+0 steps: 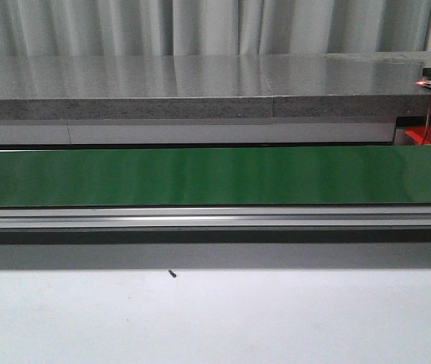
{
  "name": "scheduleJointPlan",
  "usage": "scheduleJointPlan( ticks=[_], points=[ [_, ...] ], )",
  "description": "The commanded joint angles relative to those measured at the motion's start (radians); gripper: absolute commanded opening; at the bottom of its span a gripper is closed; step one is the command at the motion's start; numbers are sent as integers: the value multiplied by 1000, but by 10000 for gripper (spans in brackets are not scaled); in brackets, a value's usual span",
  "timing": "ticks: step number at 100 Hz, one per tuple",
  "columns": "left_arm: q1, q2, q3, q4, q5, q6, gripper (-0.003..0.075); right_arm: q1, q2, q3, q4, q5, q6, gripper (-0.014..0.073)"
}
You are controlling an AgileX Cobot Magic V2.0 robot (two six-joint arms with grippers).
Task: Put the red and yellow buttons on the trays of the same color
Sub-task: 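Move the left gripper down over a yellow button in the cluster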
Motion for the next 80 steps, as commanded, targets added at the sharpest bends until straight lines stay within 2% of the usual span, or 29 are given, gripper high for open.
scheduleJointPlan(
  ticks=[1, 11, 18, 43, 80],
  points=[
    [52, 27, -40, -16, -53, 4, 334, 0, -1, -25, 11, -74, -11, -121],
    [99, 78, -53, -16, -53, 4, 580, 0, -1, -25, 11, -74, -11, -121],
    [130, 114, -67, -16, -44, 4, 662, 0, -1, -25, 11, -74, -11, -121],
    [215, 274, -158, -18, 46, 3, 627, 0, -1, -25, 11, -74, -11, -121],
    [253, 509, -374, -4, 110, 4, 620, 0, -1, -25, 11, -74, -11, -121]
  ],
)
